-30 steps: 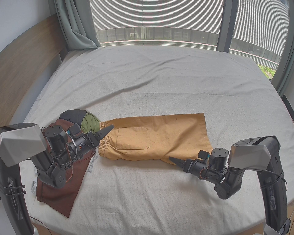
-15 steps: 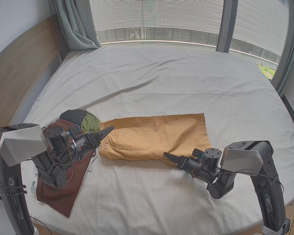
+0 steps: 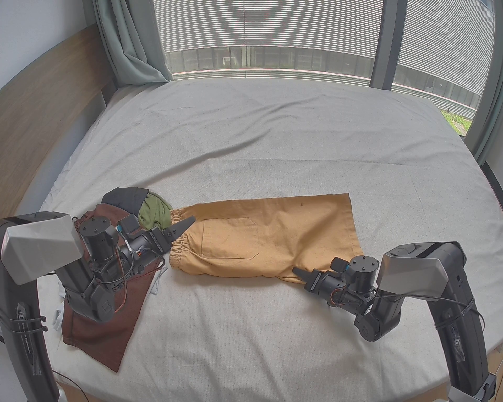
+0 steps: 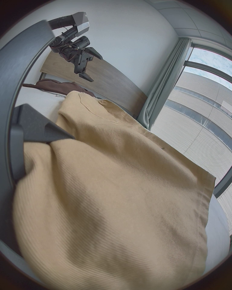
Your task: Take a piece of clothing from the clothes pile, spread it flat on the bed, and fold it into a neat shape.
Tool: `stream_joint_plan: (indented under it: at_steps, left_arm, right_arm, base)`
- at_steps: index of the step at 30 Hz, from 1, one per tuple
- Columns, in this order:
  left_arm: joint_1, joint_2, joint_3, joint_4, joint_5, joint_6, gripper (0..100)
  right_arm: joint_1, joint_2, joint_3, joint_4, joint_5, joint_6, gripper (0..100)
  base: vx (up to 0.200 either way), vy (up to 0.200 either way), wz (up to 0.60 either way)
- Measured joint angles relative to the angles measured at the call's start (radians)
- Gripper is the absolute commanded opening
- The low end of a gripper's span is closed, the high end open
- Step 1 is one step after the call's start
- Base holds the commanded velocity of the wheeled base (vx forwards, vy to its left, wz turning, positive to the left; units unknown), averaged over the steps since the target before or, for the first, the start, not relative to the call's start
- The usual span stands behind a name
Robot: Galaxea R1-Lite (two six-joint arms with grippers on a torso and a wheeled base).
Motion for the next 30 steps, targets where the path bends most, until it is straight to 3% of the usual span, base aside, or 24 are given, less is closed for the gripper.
stream_joint_plan:
  at_steps: [19,30]
  left_arm:
    - [0.003,0.001,-0.007,0.0,0.001,-0.002,100]
    - [0.003,-0.001,-0.006,0.0,-0.002,-0.002,100]
  right_arm:
    - [-0.005,-0.168,0.268,-0.006,-0.012,-0.014,0]
    - [0.0,-0.234,0.475,-0.007,-0.01,-0.077,0]
  base:
    - [0.0,0.0,0.0]
    - [0.0,0.0,0.0]
